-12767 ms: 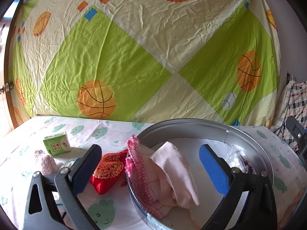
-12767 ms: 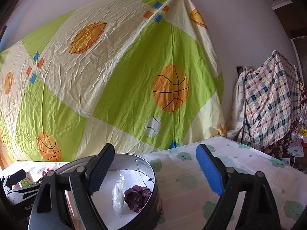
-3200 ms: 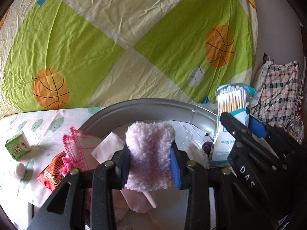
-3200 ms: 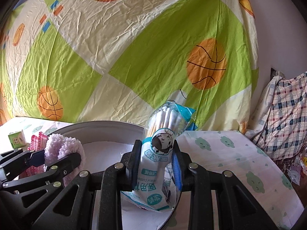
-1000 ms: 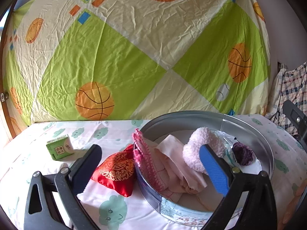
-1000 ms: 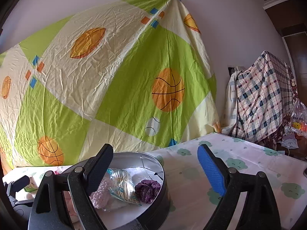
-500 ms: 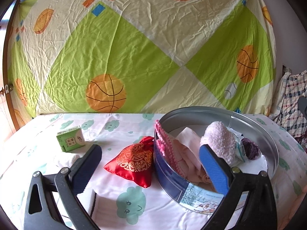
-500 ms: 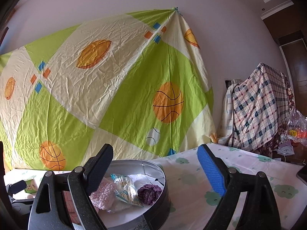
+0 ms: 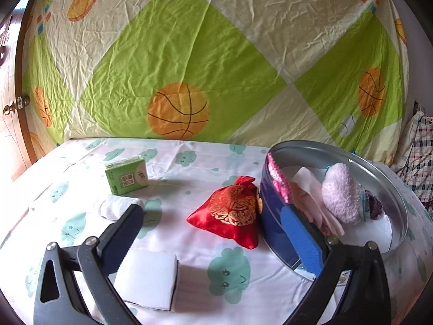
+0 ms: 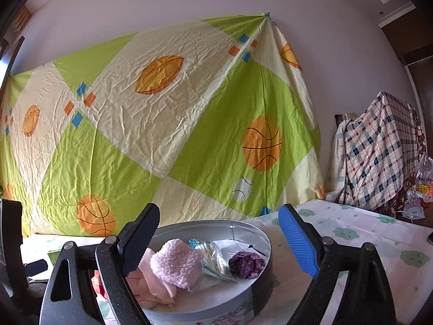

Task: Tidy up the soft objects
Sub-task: 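Move both open tools away from the tin toward the white sponge, then grasp the white sponge with the left tool while the right tool grasps the red pouch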

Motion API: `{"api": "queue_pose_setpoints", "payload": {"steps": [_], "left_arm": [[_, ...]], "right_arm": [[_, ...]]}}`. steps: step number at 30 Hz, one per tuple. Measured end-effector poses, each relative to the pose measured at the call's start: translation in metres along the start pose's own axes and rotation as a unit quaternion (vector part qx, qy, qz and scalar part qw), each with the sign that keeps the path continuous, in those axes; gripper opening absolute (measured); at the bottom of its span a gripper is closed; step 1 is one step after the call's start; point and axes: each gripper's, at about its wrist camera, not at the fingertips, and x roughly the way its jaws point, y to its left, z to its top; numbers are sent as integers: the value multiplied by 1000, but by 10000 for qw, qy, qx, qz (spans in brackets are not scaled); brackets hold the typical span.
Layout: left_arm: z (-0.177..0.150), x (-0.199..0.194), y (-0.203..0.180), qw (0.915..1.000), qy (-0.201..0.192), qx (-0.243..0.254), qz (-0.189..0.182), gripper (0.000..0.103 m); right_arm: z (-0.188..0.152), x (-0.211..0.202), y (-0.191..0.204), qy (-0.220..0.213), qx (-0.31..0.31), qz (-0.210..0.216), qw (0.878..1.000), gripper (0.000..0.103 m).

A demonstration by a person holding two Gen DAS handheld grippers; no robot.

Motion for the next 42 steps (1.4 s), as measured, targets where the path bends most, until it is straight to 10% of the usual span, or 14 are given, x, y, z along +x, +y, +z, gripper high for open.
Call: {"api": "queue_pose_setpoints", "payload": {"steps": [26,38,42], "left_arm": [[-18,26,71,9904,1356,-274,-84,102],[-29,44,65,9789,2030,-113,-192,89],[-28,40,71,9806,1935,-242,-218,65]], "right_arm": [[-19,-9,75,531,-6,757,9957,91],[-23,2,71,966,123,840,9917,91],[-23,1,73,958,88,887,9914,91]]}}
